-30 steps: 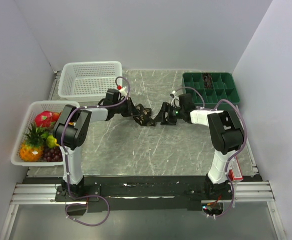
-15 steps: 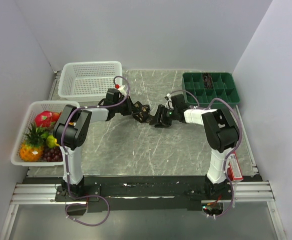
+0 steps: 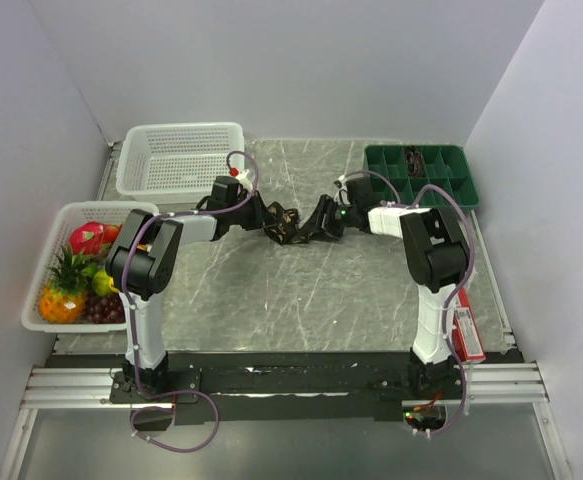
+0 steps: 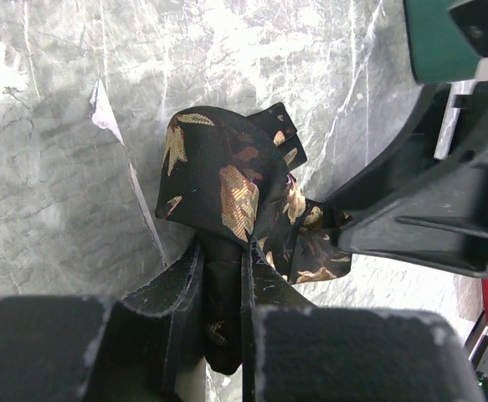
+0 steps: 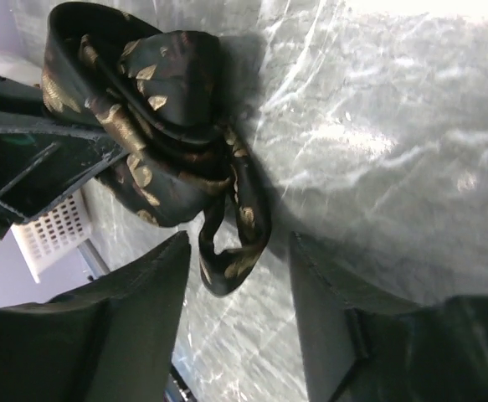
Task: Roll the ties
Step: Roll the tie at the center of the board.
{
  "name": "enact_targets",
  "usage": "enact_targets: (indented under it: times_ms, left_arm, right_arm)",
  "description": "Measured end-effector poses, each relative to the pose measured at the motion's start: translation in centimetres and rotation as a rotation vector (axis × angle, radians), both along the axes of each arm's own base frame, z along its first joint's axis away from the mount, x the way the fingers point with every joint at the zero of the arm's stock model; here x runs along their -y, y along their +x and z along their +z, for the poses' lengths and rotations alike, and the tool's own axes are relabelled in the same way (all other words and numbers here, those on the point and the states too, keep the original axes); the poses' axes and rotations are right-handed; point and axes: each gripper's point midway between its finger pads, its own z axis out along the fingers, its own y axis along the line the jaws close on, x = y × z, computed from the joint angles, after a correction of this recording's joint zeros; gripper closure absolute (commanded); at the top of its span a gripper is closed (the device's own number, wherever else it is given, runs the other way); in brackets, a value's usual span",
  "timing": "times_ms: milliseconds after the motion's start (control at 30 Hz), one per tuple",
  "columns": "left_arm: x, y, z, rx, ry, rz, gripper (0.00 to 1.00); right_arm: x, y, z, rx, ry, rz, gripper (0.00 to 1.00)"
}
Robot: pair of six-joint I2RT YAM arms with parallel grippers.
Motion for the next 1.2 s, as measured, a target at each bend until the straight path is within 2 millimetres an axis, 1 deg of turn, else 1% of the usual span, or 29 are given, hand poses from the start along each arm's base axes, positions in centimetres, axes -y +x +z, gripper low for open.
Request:
enact_targets:
  times_ms: [67, 100, 167, 200, 400, 567, 667, 733, 800, 867, 967, 1067, 1200]
  left_arm:
    - [0.0, 0.0, 0.0, 0.000, 0.002, 0.002, 0.99]
    - [0.0, 0.0, 0.0, 0.000, 0.002, 0.003, 0.99]
    - [0.0, 0.1, 0.0, -0.003, 0.004, 0.004, 0.99]
    - [-0.1, 0.2, 0.1, -0.002, 0.006, 0.007, 0.99]
    - [-0.2, 0.5, 0.0, -0.007, 0.028, 0.024, 0.99]
    - [0.0, 0.8, -0.2, -0.006, 0.043, 0.029, 0.99]
    - [0.2, 0.9, -0.3, -0.003, 0.050, 0.029, 0.99]
    - [0.3, 1.0, -0.5, 0.002, 0.057, 0.029, 0.99]
    - [0.3, 1.1, -0.7, 0.008, 0.068, 0.031, 0.99]
    - [0.2, 1.2, -0.8, 0.013, 0.078, 0.034, 0.99]
    - [0.1, 1.3, -0.9, 0.016, 0.084, 0.035, 0.99]
    - [0.1, 1.3, -0.9, 0.023, 0.091, 0.036, 0.99]
    - [0.0, 1.5, -1.2, 0.029, 0.099, 0.033, 0.99]
  right_arm:
    - [-0.2, 0.1, -0.3, -0.009, 0.003, 0.007, 0.60]
    - [-0.2, 0.1, -0.5, -0.015, 0.003, 0.009, 0.76]
    - [-0.4, -0.1, -0.8, -0.030, 0.003, 0.014, 0.89]
    - [-0.4, -0.2, -1.0, -0.032, 0.002, 0.019, 1.00]
    - [-0.8, -0.3, -0.6, -0.044, 0.030, 0.022, 1.00]
    - [-1.7, -0.1, 0.5, -0.028, 0.080, 0.036, 1.00]
    - [-2.9, 0.5, 2.1, -0.004, 0.108, 0.053, 1.00]
    - [-4.0, 1.4, 3.3, 0.028, 0.129, 0.069, 1.00]
    - [-4.9, 2.2, 4.1, 0.053, 0.154, 0.079, 1.00]
    - [-5.3, 2.4, 4.0, 0.048, 0.173, 0.081, 1.00]
    - [-5.5, 2.2, 3.4, 0.015, 0.184, 0.080, 1.00]
    - [-6.0, 2.9, 3.6, 0.019, 0.195, 0.092, 1.00]
    - [-6.9, 3.4, 3.2, 0.018, 0.202, 0.105, 1.00]
